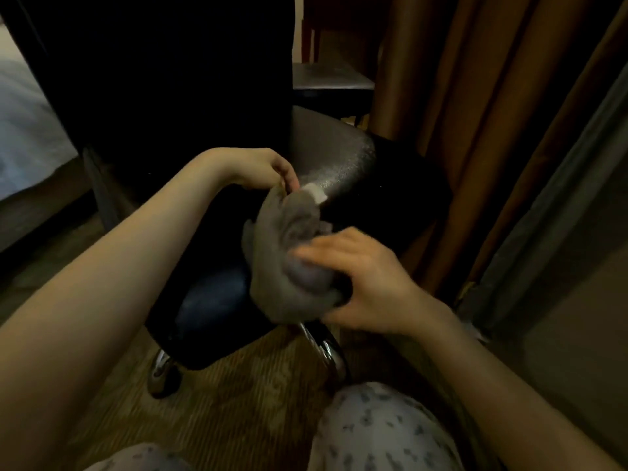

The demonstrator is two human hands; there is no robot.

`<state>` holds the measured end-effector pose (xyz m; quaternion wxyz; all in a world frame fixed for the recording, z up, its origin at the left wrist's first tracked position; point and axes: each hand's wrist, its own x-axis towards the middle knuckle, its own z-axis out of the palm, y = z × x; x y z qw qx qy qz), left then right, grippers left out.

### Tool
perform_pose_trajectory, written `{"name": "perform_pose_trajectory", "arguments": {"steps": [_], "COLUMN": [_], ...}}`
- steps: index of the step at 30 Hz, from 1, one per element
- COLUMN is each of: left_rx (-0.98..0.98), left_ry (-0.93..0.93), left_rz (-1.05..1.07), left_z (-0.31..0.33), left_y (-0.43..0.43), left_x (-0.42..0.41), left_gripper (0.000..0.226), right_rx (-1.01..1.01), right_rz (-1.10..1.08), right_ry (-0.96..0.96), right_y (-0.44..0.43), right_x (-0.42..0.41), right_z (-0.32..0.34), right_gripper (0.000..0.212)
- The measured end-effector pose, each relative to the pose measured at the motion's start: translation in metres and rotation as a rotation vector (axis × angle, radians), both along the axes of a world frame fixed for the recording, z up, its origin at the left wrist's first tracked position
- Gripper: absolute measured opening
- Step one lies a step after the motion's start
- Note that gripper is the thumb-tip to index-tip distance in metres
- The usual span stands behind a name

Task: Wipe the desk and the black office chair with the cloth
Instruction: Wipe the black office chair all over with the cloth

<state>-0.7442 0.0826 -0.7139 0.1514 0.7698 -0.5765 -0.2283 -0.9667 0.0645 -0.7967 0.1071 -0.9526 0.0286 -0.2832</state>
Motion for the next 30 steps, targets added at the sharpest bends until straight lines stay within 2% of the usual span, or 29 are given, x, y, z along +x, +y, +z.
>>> {"name": "perform_pose_trajectory", "arguments": {"steps": [3,5,7,10,12,14,16,17,20,22,24,26,28,30], "left_rx": [0.045,0.018,-0.022,-0.061,-0.101,-0.094,-0.053,-0.037,-0.039,-0.072,-0.100,-0.132,-0.168,-0.184], "left_ry": [-0.024,-0.022,-0.014,0.008,0.015,0.013,-0.015,-0.023,-0.046,-0.072,-0.072,-0.044,-0.021,0.001], "left_rz": [0.006,0.024,0.041,0.091,0.159,0.183,0.178,0.174,0.187,0.222,0.249,0.270,0.296,0.295], "left_z": [0.002,0.006,0.008,0.007,0.006,0.005,0.006,0.007,0.009,0.010,0.012,0.012,0.010,0.006], "left_y": [0.002,0.006,0.008,0.005,0.000,-0.005,-0.008,-0.008,-0.004,-0.001,0.001,-0.001,-0.002,-0.005], "left_x": [-0.002,-0.005,-0.007,-0.006,-0.005,-0.005,-0.006,-0.006,-0.002,0.001,0.007,0.013,0.017,0.022], "left_gripper": [0.025,0.017,0.012,0.013,0.026,0.040,0.042,0.042,0.042,0.040,0.038,0.037,0.034,0.032], "right_rx": [-0.175,-0.211,-0.128,0.163,0.224,0.181,0.252,0.324,0.495,0.492,0.508,0.546,0.543,0.476], "right_rz": [0.194,0.225,0.161,-0.051,-0.200,-0.256,-0.324,-0.435,-0.962,-1.131,-1.085,-0.925,-0.726,-0.620], "right_ry": [0.184,0.282,0.193,-0.126,-0.219,-0.120,-0.007,-0.013,-0.037,-0.155,-0.312,-0.365,-0.257,-0.088], "right_y": [0.012,0.008,-0.007,-0.031,-0.030,-0.027,-0.041,-0.060,-0.128,-0.145,-0.140,-0.120,-0.099,-0.086], "right_x": [-0.012,-0.023,-0.031,-0.027,-0.012,0.003,0.005,0.003,-0.013,-0.025,-0.021,-0.004,0.019,0.039], "right_z": [-0.016,-0.021,-0.019,-0.003,0.007,0.009,0.012,0.017,0.038,0.052,0.062,0.073,0.074,0.067], "right_gripper": [0.051,0.048,0.050,0.060,0.062,0.064,0.063,0.062,0.051,0.046,0.049,0.054,0.060,0.064]}}
